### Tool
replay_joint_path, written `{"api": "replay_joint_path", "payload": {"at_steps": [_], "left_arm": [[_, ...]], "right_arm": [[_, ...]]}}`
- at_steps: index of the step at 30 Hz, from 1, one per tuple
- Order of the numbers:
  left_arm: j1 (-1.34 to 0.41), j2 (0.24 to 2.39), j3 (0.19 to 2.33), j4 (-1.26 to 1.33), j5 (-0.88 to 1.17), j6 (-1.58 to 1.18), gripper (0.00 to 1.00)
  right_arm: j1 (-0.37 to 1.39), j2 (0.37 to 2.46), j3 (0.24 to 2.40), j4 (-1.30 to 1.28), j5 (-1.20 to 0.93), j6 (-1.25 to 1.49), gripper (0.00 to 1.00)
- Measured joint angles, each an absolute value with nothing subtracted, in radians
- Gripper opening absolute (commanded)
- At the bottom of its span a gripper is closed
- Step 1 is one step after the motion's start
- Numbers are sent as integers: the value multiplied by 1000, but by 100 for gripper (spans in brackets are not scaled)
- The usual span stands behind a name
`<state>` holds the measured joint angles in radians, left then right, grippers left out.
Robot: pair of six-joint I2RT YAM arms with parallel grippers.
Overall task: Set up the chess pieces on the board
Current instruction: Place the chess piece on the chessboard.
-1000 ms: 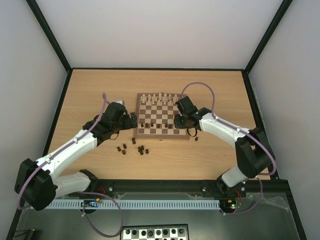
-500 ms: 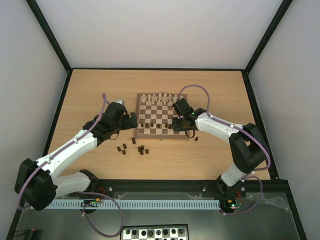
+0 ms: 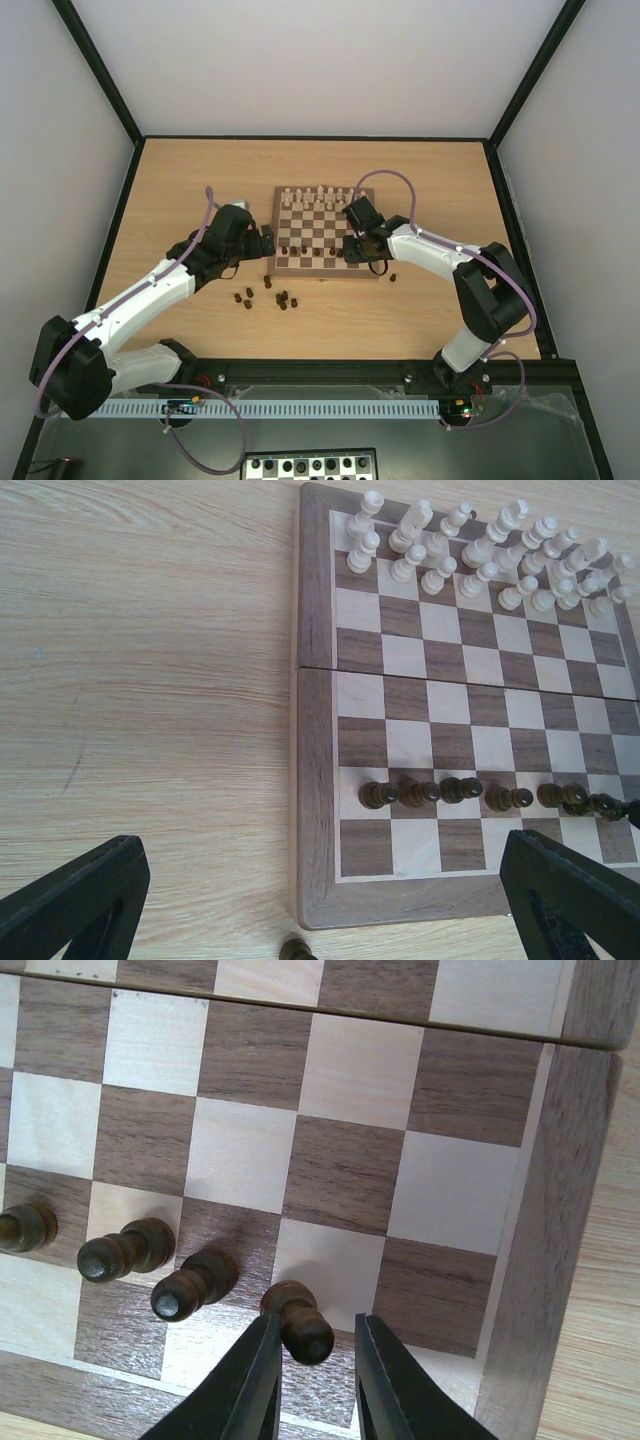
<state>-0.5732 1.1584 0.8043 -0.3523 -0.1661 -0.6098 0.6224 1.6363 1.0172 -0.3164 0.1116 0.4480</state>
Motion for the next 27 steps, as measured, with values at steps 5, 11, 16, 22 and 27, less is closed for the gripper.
{"api": "replay_joint_path", "payload": {"at_steps": [5,11,16,22,27], "left_arm": [[-573,1159,804,-352,-166,-610,99],[-574,1163,805,-350,-166,-610,99],[-579,1172,805,-350,-166,-610,99],[-582,1176,805,-350,-166,-610,99],[-584,1181,805,-350,-166,-610,100]], "right_arm": [[622,1637,1020,-316,111,445,25],[622,1637,1021,-316,112,445,23],[622,1644,1025,-316,112,443,22],[623,1657,1037,-316,112,434,11],[624,1658,1040,-316,113,429,9]]}}
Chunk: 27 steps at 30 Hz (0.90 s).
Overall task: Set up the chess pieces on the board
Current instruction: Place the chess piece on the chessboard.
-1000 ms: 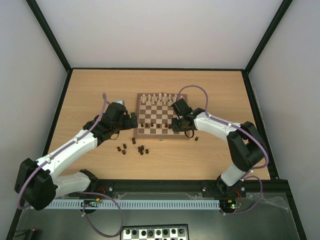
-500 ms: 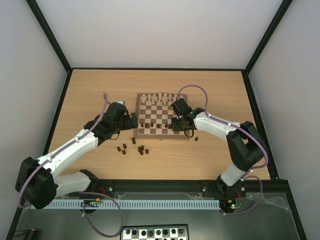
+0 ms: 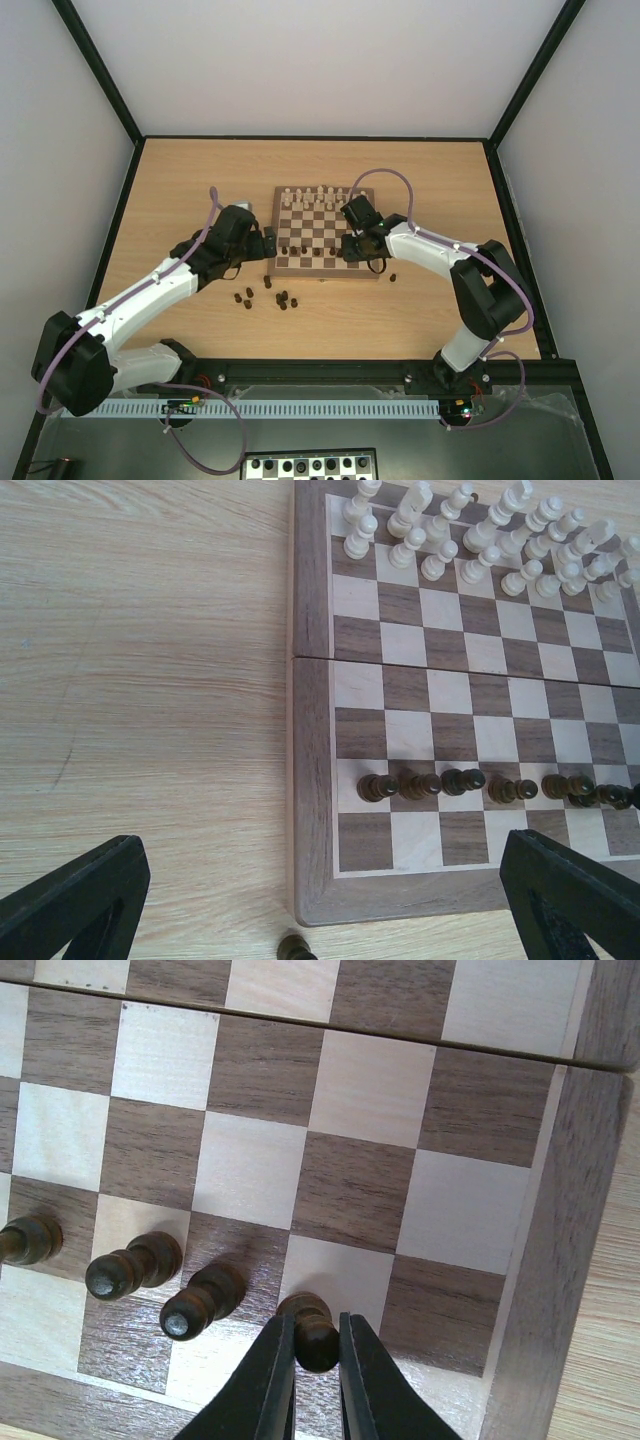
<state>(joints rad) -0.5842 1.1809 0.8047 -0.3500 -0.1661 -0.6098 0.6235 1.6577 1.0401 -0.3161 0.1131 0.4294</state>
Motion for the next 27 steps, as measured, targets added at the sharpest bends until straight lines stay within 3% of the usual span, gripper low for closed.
{"api": "replay_joint_path", "payload": {"at_steps": [27], "left_arm": [[-591,1192,805,-350,-169,-611,99]], "right_arm": [[641,1658,1040,-317,171,429,12]]}}
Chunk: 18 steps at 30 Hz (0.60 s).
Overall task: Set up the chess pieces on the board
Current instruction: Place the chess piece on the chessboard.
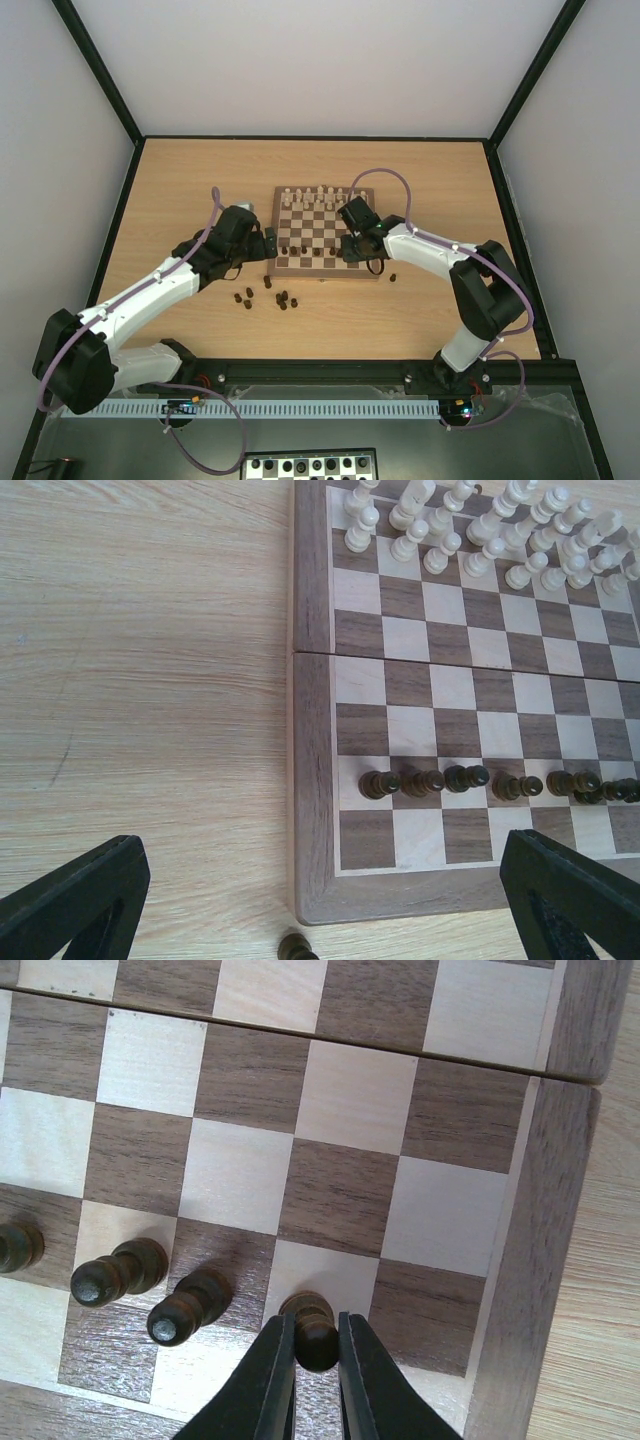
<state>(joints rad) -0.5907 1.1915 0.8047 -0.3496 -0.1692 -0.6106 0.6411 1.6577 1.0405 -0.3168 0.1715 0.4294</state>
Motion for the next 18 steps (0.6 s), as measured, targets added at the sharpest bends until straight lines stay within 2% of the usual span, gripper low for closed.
{"api": "replay_joint_path", "payload": {"at_steps": [4,9,18], "left_arm": [[-591,1192,805,-349,-169,-610,99],[-591,1192,805,-350,-169,-611,99],[-591,1192,805,-350,-170,-611,100]], "right_arm": [[644,1658,1041,-317,178,430,14],[645,1658,1044,-320,185,428,25],[651,1658,1058,-326,192,429,35]]}}
